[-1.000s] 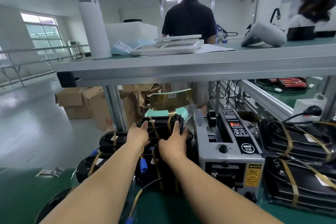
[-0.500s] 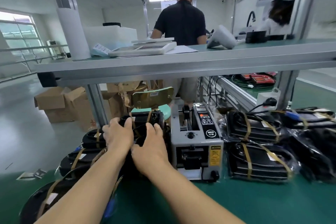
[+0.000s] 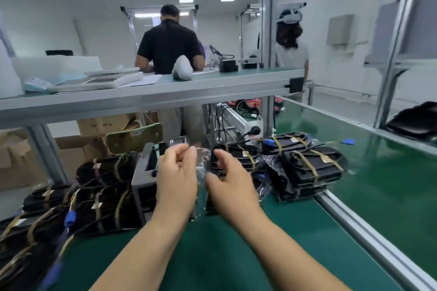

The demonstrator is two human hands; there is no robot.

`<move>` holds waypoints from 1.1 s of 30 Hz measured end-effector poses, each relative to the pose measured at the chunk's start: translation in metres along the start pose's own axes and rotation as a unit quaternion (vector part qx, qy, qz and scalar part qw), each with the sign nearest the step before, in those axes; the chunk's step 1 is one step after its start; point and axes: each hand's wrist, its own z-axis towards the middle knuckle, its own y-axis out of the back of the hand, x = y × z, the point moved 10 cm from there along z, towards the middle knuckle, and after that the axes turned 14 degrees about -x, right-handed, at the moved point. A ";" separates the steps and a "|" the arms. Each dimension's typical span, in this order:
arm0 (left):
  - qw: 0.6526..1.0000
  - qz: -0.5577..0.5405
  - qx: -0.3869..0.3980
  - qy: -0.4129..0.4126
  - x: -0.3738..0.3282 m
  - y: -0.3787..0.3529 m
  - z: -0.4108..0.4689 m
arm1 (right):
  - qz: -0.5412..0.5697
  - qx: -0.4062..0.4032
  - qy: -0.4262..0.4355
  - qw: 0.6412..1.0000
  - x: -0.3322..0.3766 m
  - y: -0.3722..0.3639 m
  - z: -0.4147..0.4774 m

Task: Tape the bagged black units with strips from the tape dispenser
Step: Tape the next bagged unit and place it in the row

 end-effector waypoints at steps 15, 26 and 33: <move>0.966 0.179 0.189 -0.002 0.011 -0.258 -0.082 | -0.147 -0.210 -0.115 0.960 -0.167 0.241 0.127; 0.912 0.310 0.259 0.074 0.076 -0.303 -0.111 | 0.131 -0.231 -0.414 0.871 -0.294 0.212 0.122; 0.930 0.179 0.289 0.139 0.079 -0.297 -0.110 | 0.167 -0.250 -0.361 0.883 -0.278 0.202 0.110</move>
